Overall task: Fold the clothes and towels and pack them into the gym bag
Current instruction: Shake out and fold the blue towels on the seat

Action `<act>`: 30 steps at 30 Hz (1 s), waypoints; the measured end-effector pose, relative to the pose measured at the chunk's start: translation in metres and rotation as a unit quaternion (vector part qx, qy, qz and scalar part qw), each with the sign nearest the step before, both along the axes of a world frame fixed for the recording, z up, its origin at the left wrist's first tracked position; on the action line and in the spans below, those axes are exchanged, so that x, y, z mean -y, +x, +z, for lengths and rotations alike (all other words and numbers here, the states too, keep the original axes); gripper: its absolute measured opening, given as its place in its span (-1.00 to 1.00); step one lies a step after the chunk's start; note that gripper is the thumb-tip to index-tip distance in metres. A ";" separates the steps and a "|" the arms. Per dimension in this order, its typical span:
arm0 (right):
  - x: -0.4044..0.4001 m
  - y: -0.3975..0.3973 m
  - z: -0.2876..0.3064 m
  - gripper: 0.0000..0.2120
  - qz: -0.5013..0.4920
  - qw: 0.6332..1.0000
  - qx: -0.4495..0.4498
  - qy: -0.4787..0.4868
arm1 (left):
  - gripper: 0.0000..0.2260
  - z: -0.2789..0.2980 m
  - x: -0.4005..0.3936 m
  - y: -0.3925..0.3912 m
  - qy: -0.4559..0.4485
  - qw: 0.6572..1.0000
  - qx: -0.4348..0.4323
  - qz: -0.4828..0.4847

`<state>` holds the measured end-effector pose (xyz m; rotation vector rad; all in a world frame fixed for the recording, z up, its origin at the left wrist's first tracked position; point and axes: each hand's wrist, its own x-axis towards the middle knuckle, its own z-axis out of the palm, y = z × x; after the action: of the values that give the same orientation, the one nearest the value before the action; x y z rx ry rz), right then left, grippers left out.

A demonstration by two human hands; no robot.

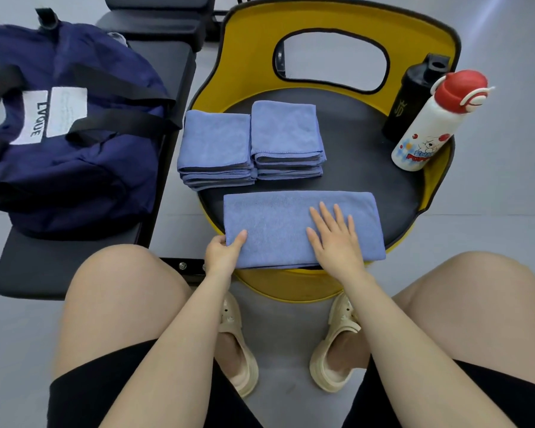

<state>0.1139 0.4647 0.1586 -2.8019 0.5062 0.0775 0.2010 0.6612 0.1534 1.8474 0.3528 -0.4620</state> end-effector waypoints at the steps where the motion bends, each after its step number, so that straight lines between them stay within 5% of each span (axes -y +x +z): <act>1: -0.002 0.001 -0.001 -0.49 -0.005 1.000 -0.009 -0.006 | -0.70 0.001 -0.001 0.001 -0.007 1.000 0.005 0.002; 7: -0.017 0.012 -0.001 -0.48 -0.009 0.999 -0.025 -0.033 | -0.97 0.021 -0.007 0.010 -0.081 0.992 0.081 0.053; 16: -0.041 0.031 0.001 -0.47 0.006 0.999 -0.038 -0.015 | -0.80 0.046 -0.008 0.011 -0.184 0.975 0.110 0.067; 19: -0.046 0.038 0.016 -0.54 -0.047 0.984 0.058 0.159 | -0.78 0.049 -0.002 0.008 -0.194 0.972 0.128 0.038; 21: -0.053 0.044 0.032 -0.67 -0.104 0.934 0.134 0.314 | -0.74 0.050 0.004 0.004 -0.183 0.974 0.134 0.009; 24: -0.059 0.055 0.050 -0.73 -0.146 0.851 0.125 0.488 | -0.61 0.051 0.017 -0.006 -0.153 0.978 0.126 -0.058; 28: -0.053 0.063 0.052 -0.64 -0.185 0.842 0.094 0.498 | -0.36 0.049 0.027 -0.018 -0.141 0.968 0.124 -0.164; 30: -0.049 0.064 0.049 -0.77 -0.197 0.858 0.089 0.467 | -0.28 0.048 0.028 -0.022 -0.100 0.962 0.141 -0.211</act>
<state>0.1782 0.5136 0.2071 -1.7015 0.7353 -0.0233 0.1794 0.6333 0.2018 1.7569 -0.2792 -0.4926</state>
